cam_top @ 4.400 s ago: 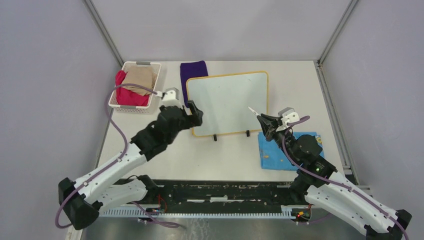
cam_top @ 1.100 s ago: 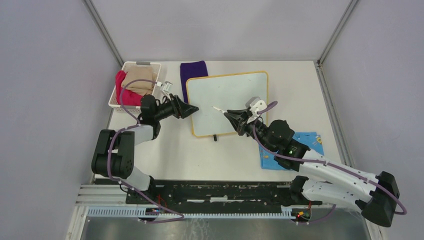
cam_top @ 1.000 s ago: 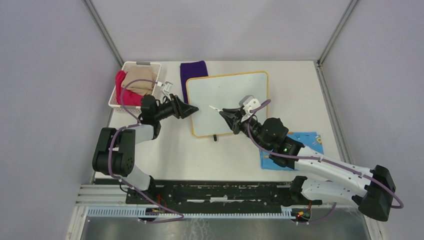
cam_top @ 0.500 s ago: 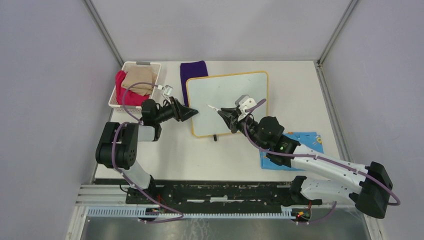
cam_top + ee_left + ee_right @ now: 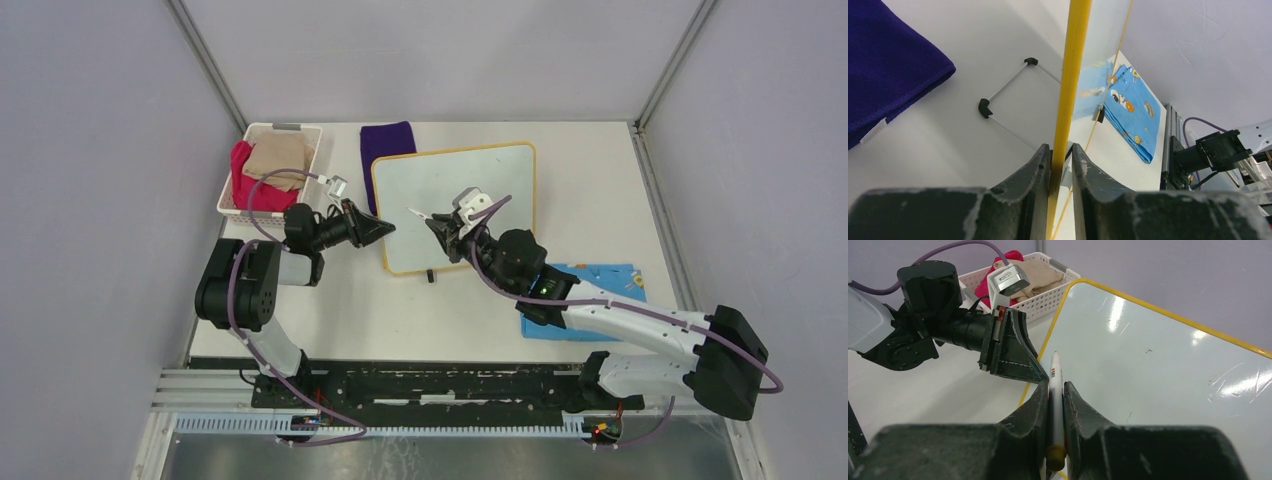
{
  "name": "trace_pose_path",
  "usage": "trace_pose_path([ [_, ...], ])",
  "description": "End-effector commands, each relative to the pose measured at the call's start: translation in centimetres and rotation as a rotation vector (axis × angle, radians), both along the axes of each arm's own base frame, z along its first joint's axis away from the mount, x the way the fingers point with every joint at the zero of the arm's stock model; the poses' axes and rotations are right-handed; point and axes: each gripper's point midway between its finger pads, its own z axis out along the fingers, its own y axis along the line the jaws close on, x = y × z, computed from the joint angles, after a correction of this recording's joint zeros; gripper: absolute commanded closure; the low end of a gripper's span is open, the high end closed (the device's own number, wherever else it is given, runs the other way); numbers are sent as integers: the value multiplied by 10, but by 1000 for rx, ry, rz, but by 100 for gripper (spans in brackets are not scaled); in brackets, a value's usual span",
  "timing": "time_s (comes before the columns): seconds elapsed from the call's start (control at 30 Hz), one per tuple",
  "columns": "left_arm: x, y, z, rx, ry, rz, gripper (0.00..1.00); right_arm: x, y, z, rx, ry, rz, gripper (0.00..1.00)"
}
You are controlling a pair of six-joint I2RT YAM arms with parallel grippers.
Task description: Write a sentence on the whiteboard
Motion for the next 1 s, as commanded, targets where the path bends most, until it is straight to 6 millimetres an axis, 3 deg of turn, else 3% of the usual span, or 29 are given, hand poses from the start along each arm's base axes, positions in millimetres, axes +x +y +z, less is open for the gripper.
trace_pose_path([
  [0.0,0,-2,6,-3,-64,-10,75,10,5,38,78,-70,-63,100],
  [0.33,3,1,1,22,-65,15,87,37,15,30,45,-53,-192,100],
  [0.63,4,2,-3,33,-62,27,97,46,35,28,35,-60,-171,100],
  [0.97,5,3,-7,46,-55,32,98,53,52,23,24,-54,-153,100],
])
